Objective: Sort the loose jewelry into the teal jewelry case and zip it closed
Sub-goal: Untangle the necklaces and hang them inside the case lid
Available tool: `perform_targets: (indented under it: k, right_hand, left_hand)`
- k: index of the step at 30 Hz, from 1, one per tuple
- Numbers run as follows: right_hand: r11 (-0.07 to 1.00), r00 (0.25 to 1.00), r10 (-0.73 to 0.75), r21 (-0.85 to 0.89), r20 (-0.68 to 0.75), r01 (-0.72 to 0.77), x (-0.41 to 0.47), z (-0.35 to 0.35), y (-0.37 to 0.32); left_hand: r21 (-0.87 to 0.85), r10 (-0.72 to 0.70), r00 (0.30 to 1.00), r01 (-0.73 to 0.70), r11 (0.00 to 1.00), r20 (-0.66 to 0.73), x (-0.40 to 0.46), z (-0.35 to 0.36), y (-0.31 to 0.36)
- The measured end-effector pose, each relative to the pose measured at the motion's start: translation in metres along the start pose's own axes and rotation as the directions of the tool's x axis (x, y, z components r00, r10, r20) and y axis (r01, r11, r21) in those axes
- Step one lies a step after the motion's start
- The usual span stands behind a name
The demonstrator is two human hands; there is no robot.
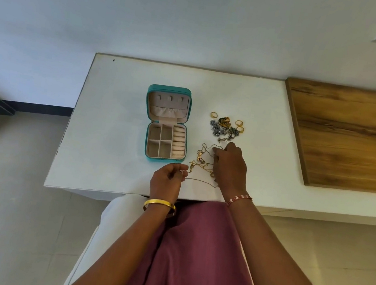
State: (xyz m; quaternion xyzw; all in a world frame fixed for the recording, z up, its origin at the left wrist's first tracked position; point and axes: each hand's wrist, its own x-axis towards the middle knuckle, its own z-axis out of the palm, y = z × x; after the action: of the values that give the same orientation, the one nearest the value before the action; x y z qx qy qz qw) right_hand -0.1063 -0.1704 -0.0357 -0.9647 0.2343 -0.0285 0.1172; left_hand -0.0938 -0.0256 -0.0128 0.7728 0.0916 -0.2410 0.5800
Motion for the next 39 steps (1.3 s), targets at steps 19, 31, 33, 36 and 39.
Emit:
perform_targets:
  k: [19, 31, 33, 36, 39]
  right_hand:
    - [0.997, 0.999, 0.026, 0.068, -0.040, -0.023, 0.011, -0.001, 0.002]
    - [0.598, 0.973, 0.071, 0.771, 0.219, -0.218, 0.015, -0.079, -0.008]
    - [0.554, 0.973, 0.069, 0.803, 0.221, -0.221, 0.015, -0.088, -0.010]
    - [0.478, 0.976, 0.068, 0.852, 0.207, -0.214, 0.016, -0.100, -0.013]
    - [0.408, 0.980, 0.061, 0.891, 0.190, -0.198, 0.017, -0.110, -0.018]
  left_hand:
    - [-0.069, 0.053, 0.999, -0.052, 0.996, 0.009, -0.003, -0.003, 0.017]
    - [-0.089, 0.160, 0.986, -0.156, 0.984, 0.041, -0.012, 0.000, 0.041]
    - [-0.069, 0.186, 0.981, -0.182, 0.981, 0.059, -0.012, -0.001, 0.046]
    - [0.029, 0.233, 0.969, -0.236, 0.971, 0.078, -0.007, -0.002, 0.050]
    - [0.278, 0.324, 0.941, -0.339, 0.899, 0.102, 0.001, -0.006, 0.047]
